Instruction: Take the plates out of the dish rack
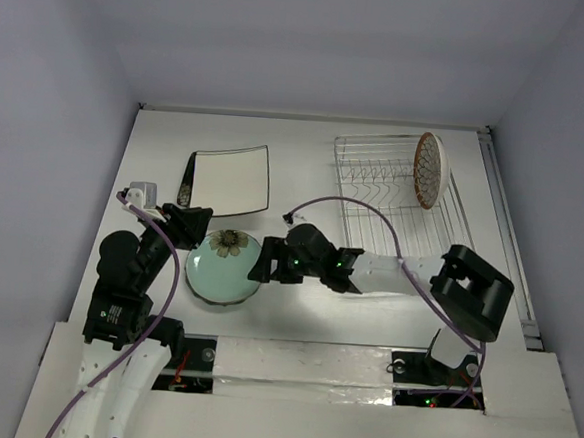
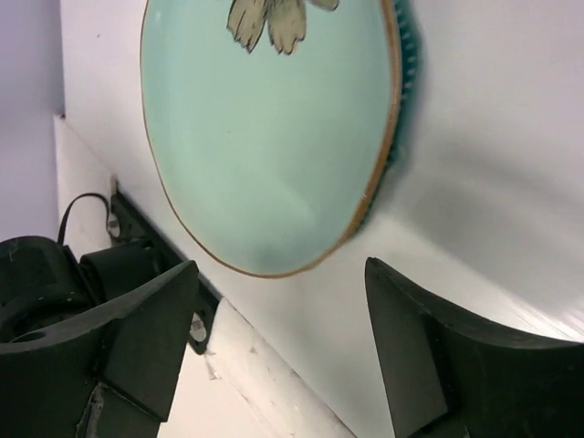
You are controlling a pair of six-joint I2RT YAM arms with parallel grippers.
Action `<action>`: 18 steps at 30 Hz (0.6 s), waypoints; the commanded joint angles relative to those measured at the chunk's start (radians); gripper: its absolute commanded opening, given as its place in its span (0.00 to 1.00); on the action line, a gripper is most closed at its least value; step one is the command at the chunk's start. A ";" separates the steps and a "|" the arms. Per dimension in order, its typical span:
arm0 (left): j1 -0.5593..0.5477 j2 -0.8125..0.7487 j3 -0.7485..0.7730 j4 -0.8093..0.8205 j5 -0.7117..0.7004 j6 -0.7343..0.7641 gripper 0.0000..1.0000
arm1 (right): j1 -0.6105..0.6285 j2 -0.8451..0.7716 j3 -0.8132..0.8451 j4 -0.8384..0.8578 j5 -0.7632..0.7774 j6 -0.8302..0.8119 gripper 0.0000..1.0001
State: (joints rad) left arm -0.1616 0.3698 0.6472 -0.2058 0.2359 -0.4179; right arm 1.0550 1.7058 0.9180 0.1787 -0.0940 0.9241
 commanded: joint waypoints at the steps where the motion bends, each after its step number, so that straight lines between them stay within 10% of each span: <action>1: 0.005 -0.002 0.011 0.054 0.016 0.001 0.27 | 0.007 -0.118 0.036 -0.157 0.160 -0.085 0.79; 4: 0.005 0.000 0.012 0.055 0.019 0.001 0.27 | 0.007 -0.182 0.032 -0.297 0.267 -0.122 0.73; 7: 0.005 0.003 0.009 0.055 0.022 0.001 0.27 | 0.007 -0.340 0.025 -0.428 0.471 -0.130 0.03; 15: 0.005 0.004 0.005 0.059 0.029 -0.001 0.30 | -0.315 -0.616 0.185 -0.777 0.927 -0.316 0.00; 18: 0.005 0.001 0.003 0.062 0.031 -0.002 0.30 | -0.478 -0.618 0.220 -0.754 0.944 -0.442 0.31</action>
State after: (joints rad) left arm -0.1616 0.3702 0.6472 -0.2050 0.2516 -0.4198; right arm 0.6960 1.0870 1.0950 -0.4801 0.6914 0.6479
